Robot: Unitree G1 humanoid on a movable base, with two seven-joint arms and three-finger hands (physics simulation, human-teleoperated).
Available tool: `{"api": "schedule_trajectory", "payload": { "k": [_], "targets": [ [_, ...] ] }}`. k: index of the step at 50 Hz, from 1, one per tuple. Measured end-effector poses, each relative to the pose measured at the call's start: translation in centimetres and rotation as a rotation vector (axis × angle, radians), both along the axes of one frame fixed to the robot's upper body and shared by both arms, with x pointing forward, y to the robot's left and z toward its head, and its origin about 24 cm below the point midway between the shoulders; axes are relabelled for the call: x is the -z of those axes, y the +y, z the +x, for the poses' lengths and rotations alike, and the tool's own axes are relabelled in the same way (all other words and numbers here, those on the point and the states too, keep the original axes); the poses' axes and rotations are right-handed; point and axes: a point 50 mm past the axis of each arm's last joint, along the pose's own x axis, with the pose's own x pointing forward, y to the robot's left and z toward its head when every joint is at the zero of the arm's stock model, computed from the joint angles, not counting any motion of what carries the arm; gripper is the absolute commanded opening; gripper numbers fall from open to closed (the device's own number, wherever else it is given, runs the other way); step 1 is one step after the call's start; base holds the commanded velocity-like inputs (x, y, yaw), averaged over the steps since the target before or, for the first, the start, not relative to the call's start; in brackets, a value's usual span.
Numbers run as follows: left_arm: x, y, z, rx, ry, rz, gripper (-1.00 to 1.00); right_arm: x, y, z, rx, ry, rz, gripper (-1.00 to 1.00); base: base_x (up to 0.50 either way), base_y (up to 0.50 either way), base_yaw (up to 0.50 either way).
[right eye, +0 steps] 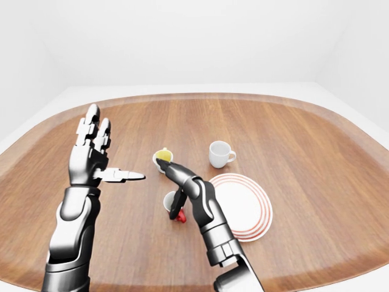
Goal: Pick up the red mug and put it on the plate
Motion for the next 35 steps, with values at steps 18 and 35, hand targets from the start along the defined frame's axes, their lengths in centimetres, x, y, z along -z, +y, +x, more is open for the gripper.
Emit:
{"api": "schedule_trajectory", "payload": {
  "k": [18,35],
  "targets": [
    [-0.4,0.1,-0.2,-0.001,-0.019,-0.002,1.00,2.4,0.1,0.3,0.039,0.080,-0.009,1.00,0.00,0.00,0.00],
    [-0.8,0.2,-0.3,-0.002,-0.037,-0.003,1.00,3.8,0.4,0.1,0.056,0.125,-0.021,1.00,0.00,0.00,0.00]
  ]
}}
